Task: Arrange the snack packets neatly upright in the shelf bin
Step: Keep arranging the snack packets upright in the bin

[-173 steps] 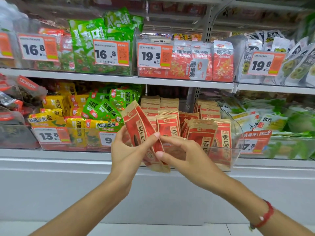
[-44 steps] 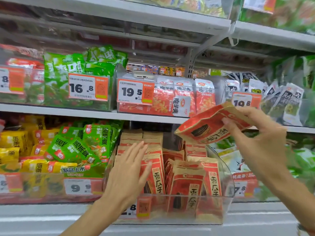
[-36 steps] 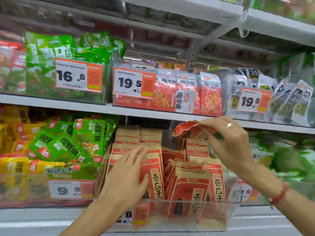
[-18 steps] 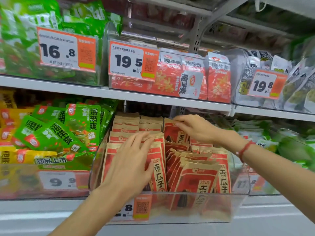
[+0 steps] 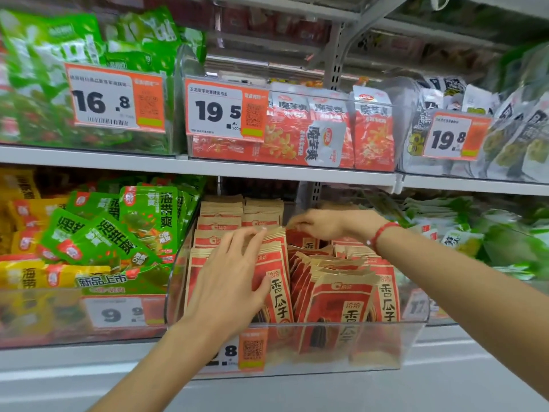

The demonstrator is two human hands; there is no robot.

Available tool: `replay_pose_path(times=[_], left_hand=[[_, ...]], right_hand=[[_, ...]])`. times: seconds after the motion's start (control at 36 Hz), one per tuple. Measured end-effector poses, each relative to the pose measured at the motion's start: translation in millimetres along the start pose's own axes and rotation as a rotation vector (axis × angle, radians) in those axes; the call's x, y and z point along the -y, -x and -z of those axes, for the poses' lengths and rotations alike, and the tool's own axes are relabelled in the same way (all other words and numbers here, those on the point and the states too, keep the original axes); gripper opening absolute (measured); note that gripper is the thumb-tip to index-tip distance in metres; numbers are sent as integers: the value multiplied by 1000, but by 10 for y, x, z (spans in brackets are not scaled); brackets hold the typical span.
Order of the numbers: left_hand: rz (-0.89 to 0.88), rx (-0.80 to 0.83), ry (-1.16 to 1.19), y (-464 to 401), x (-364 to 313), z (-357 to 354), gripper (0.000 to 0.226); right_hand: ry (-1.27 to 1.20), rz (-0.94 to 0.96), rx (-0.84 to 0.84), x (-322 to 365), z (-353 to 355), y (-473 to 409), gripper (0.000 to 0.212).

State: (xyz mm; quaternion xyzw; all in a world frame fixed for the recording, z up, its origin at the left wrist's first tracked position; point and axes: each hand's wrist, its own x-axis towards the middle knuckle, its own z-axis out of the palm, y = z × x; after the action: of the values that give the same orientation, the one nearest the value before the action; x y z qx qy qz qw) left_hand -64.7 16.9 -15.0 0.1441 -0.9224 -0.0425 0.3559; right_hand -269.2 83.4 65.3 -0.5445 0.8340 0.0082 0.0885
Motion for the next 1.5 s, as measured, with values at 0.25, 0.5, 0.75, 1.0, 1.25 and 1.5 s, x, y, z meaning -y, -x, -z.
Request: replay_pose_path(times=[0.25,0.5,0.75,1.0,1.25,1.5], left_hand=[[-9,-26,11,10,-24,1,71],[-11,-45,22,28,11,-47,70],[9,-52,-26,43,-29,-39,67],[29,-51,-42,52,-1,-16,57],[-440,-80,-167,237,-728,200,61],[-355,163,-316,-265,-806,57,79]], right_hand=[[109,66,-221,-60,123,320,53],[265,36,-278,-210,52,287,26],[5,76,-320,-145,47,491,44],[24,40,-586,-81,35,291,19],[-185,-83,-722,-436,-319,1040,34],[-13,-131,-521,-546,-522,1353,45]])
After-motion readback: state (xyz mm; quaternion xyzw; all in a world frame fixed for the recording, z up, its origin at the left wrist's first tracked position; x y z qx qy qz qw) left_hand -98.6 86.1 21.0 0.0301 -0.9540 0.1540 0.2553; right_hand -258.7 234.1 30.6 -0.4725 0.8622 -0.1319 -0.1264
